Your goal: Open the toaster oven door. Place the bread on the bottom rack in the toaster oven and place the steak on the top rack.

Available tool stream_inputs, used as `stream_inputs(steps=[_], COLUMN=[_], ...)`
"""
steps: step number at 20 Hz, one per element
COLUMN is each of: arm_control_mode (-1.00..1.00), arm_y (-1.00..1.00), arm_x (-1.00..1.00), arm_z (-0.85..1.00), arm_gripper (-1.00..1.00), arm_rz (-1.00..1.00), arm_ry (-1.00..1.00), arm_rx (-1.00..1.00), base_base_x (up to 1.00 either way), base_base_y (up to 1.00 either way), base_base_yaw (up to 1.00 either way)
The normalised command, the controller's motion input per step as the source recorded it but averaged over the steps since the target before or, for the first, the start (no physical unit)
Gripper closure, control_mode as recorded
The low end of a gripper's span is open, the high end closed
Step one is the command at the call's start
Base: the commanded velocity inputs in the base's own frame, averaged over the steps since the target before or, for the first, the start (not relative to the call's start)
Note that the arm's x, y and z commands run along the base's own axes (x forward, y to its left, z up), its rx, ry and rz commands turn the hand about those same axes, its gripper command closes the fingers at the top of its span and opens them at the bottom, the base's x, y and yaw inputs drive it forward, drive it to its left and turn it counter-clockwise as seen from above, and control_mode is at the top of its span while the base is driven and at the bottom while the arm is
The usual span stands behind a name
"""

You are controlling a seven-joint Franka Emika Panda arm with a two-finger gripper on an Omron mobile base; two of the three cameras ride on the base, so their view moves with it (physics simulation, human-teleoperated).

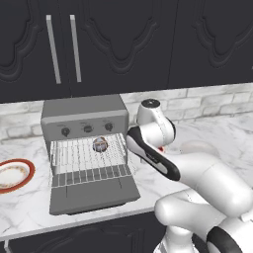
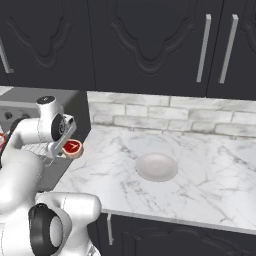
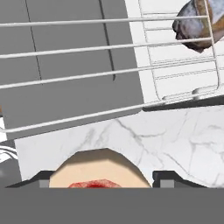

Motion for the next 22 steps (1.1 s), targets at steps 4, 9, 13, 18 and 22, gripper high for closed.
stream_inputs(steps=[4,9,13,18,22], arm_control_mode=[-1.0,-1.0,-1.0,-1.0,-1.0], arm_y=[0.64,0.65,0.56,0.45,0.46], arm_x=[0.0,0.0,0.03,0.16,0.17], arm_z=[0.04,0.06,0.03,-0.03,-0.14], arm_gripper=[1.0,1.0,1.0,1.0,1.0], arm_rz=[0.04,0.02,0.0,0.0,0.03], arm_ry=[0.0,0.0,0.0,0.0,0.0], arm_rx=[0.0,0.0,0.01,0.0,0.03], base_base_x=[0.0,0.0,0.0,0.0,0.0], base_base_y=[0.0,0.0,0.0,0.0,0.0], base_base_yaw=[0.0,0.0,0.0,0.0,0.0])
